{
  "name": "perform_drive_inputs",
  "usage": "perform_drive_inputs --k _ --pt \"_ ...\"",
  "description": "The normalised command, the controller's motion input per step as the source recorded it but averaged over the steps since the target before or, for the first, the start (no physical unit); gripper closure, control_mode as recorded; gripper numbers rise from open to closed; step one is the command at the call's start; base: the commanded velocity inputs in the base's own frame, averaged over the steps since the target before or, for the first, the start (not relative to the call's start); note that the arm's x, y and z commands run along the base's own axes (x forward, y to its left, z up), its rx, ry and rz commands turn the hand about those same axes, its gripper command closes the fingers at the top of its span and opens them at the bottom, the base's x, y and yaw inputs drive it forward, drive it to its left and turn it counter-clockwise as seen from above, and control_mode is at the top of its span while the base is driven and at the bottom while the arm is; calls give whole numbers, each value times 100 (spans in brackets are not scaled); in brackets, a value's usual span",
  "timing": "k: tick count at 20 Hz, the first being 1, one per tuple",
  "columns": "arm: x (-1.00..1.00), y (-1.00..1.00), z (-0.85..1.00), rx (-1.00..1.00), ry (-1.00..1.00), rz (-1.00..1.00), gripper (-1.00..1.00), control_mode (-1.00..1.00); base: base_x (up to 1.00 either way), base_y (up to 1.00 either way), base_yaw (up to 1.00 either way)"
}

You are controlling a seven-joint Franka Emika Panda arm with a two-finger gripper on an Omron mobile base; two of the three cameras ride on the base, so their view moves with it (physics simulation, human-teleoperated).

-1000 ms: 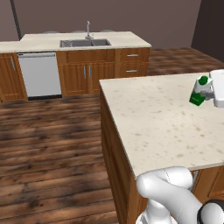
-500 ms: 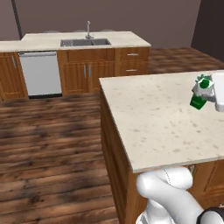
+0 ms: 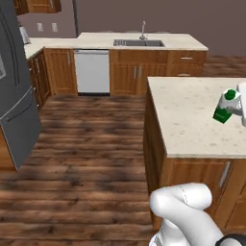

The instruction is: Pick the milk from the counter and place it in the open cabinet.

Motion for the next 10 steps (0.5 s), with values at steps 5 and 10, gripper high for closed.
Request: perform_drive_inputs --k 5,10 --pt "0 0 0 0 0 0 100 100 -2 44 65" --pt "0 0 0 0 0 0 100 100 0 36 65"
